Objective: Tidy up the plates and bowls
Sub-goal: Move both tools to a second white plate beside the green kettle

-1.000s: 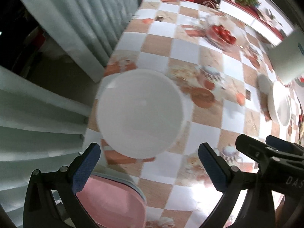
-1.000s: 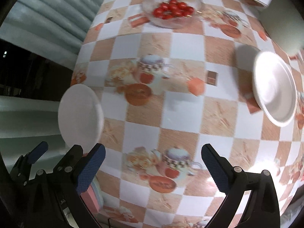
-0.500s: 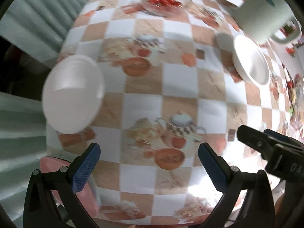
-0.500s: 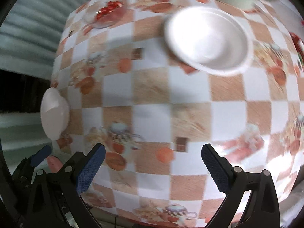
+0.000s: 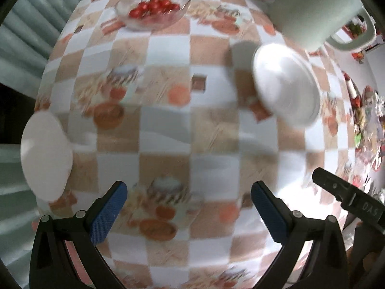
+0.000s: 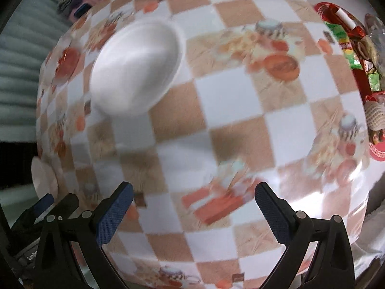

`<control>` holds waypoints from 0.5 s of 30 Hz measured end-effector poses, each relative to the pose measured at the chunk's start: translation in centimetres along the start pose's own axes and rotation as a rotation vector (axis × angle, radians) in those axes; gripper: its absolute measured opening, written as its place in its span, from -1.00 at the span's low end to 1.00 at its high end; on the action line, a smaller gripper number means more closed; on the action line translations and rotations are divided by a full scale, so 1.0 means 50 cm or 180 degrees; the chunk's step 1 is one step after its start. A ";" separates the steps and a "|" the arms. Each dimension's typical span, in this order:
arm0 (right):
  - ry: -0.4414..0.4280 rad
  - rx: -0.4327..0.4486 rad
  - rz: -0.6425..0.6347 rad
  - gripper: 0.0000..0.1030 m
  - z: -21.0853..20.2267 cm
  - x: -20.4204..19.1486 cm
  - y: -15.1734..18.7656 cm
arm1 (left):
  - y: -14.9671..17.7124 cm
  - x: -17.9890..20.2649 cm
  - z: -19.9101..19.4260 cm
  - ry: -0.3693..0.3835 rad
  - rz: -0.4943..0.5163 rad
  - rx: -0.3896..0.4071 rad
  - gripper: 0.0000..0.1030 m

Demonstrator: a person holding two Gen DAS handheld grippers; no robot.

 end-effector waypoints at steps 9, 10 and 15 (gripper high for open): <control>-0.0031 0.0202 0.0047 0.97 -0.017 0.020 -0.158 | -0.130 0.086 0.013 -0.0018 0.0085 0.0112 0.99; -0.0030 0.0214 0.0039 0.97 -0.017 0.021 -0.162 | -0.141 0.094 0.016 -0.0022 0.0098 0.0114 0.99; -0.0038 0.0203 0.0042 0.97 -0.002 0.027 -0.216 | -0.182 0.117 0.036 -0.0117 0.0196 0.0134 0.99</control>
Point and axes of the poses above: each gripper's, at about its wrist camera, not at the fingertips, and z roughly the way its jaws point, x to its right, y to its underside, the point moved 9 cm from there along z, roughly the way its jaws point, and after that the axes turned 4 degrees about -z, right-handed, at the moved point
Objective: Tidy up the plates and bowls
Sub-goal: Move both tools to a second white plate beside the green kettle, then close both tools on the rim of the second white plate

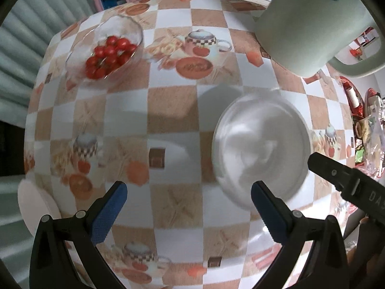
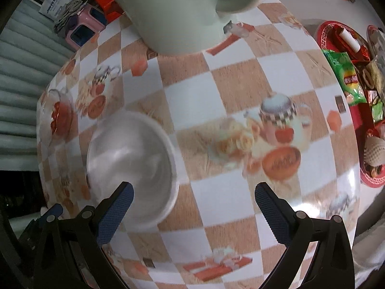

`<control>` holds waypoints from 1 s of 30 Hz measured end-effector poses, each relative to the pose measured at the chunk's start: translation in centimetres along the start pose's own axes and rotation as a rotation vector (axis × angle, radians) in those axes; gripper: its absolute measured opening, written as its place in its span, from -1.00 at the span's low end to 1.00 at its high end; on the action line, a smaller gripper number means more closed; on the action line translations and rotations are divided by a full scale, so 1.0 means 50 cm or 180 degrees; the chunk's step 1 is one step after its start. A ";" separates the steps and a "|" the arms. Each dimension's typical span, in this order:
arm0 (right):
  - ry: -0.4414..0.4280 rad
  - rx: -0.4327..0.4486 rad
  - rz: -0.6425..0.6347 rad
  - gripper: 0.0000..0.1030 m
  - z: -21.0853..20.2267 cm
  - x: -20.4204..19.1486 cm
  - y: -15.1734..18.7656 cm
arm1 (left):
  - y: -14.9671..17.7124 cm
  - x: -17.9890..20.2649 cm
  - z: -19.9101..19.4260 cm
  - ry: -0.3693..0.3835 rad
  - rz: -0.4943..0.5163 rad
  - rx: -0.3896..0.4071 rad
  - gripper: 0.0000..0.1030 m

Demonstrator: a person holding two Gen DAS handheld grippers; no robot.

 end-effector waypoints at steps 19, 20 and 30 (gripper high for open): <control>-0.0092 -0.0241 -0.0111 0.47 0.077 -0.003 -0.034 | -0.065 0.065 0.099 -0.0038 0.0288 -0.0190 0.57; -0.0114 -0.0259 -0.0117 0.34 0.080 -0.004 -0.034 | -0.065 0.069 0.105 -0.0031 0.0281 -0.0220 0.41; -0.0269 -0.0309 -0.0220 -0.38 0.087 -0.024 -0.032 | -0.053 0.124 0.120 0.0132 0.0404 -0.0322 -0.36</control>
Point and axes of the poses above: each gripper's, at about its wrist camera, not at the fingertips, and z roughly the way its jaws point, x to its right, y to its underside, the point moved 9 cm from there along z, roughly the way its jaws point, and after that the axes turned 4 degrees about -z, right-handed, at the moved point
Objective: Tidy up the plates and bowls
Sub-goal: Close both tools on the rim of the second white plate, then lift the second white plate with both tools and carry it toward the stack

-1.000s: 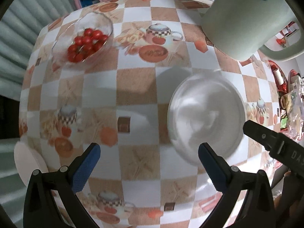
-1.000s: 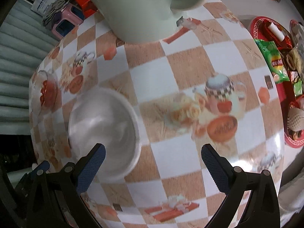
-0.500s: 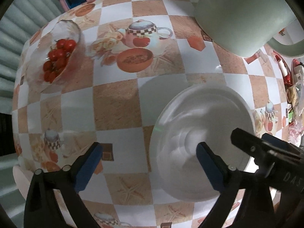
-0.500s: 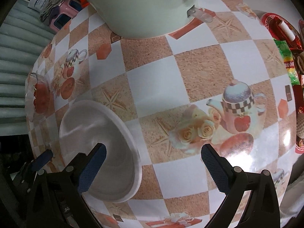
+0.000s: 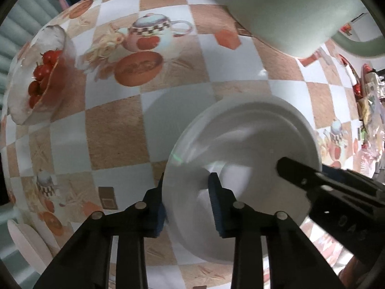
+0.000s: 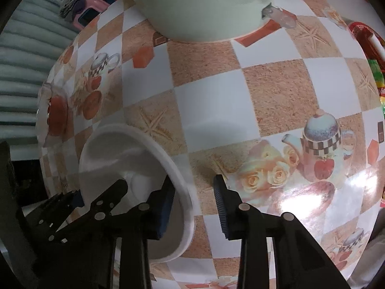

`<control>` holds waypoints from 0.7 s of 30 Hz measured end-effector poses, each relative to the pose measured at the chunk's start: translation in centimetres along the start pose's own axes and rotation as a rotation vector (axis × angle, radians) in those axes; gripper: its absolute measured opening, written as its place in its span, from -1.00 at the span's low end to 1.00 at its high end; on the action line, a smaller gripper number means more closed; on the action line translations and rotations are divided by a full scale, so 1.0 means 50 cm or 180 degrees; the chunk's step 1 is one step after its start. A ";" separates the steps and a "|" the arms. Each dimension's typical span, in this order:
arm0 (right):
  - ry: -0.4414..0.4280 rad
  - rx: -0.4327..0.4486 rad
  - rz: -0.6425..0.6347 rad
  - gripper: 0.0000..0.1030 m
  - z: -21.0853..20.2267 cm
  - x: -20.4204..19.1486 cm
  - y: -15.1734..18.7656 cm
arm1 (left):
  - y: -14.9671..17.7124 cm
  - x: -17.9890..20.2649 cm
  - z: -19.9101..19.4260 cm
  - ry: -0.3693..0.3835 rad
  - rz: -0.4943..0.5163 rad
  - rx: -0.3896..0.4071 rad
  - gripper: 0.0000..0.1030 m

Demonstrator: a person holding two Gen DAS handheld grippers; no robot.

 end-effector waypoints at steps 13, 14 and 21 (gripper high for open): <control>0.0065 -0.0150 -0.0045 -0.38 0.012 -0.005 0.107 | 0.112 0.042 -0.031 0.0053 0.0146 0.0046 -0.39; 0.0061 -0.0167 -0.0037 -0.38 0.014 -0.005 0.117 | 0.135 0.040 -0.033 0.0045 0.0159 0.0051 -0.39; 0.0080 -0.0213 -0.0064 -0.38 0.021 -0.024 0.192 | 0.231 0.024 -0.020 0.0062 0.0136 -0.0009 -0.39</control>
Point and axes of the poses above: each gripper's, at about its wrist camera, not at the fingertips, and z roughly the way its jaws point, x to its right, y to its underside, the point moved 9 cm from there along z, roughly the way its jaws point, and after that the axes turned 4 degrees about -z, right-handed, at the moved point
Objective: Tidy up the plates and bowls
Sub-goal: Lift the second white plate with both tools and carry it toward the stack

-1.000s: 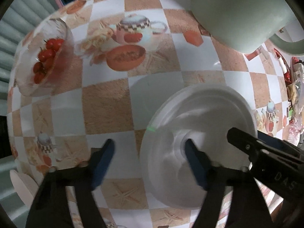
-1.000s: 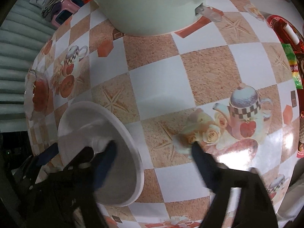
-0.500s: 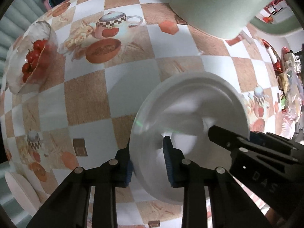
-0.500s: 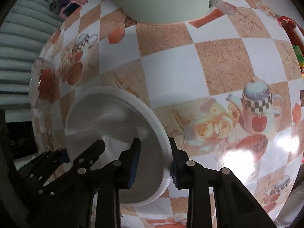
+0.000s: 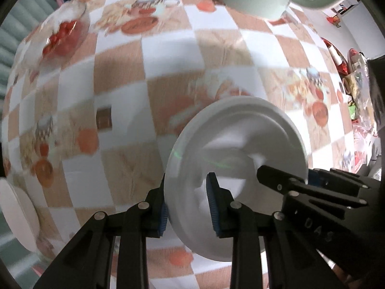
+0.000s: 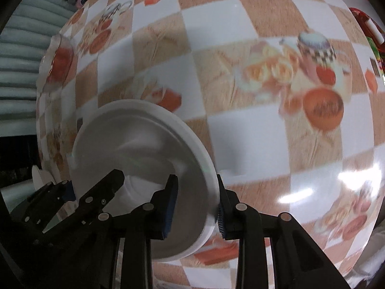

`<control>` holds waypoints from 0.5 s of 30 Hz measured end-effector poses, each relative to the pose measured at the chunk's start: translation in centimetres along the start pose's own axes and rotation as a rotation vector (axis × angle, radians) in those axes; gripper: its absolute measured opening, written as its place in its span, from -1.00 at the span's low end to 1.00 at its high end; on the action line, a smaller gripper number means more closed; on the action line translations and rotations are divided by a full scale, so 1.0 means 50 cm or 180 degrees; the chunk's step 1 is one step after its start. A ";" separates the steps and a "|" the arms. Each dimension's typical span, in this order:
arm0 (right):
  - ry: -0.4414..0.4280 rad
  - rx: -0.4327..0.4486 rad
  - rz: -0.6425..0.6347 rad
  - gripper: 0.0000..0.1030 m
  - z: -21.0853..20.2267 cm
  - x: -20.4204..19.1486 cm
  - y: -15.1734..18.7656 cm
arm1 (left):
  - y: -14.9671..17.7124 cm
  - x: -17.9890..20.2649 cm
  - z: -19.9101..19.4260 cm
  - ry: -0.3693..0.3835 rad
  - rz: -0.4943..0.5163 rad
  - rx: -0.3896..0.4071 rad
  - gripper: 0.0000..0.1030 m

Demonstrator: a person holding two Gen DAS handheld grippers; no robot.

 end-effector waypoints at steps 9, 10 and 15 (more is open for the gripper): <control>0.0038 -0.0056 -0.0053 -0.38 0.021 -0.035 0.080 | 0.139 -0.018 0.034 0.0076 -0.0023 -0.0199 -0.39; 0.0050 -0.0074 -0.0062 -0.38 0.024 -0.039 0.091 | 0.154 -0.018 0.034 0.0073 -0.0015 -0.0204 -0.39; 0.0090 -0.0166 -0.0118 -0.38 0.040 -0.061 0.135 | 0.246 -0.030 0.036 0.0059 -0.0006 -0.0241 -0.39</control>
Point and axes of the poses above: each gripper's, at about its wrist camera, not at the fingertips, and z roughly the way its jaws point, x to its right, y to its underside, the point moved 9 cm from there along z, roughly the way its jaws point, and after that the axes turned 4 degrees about -z, right-handed, at the moved point
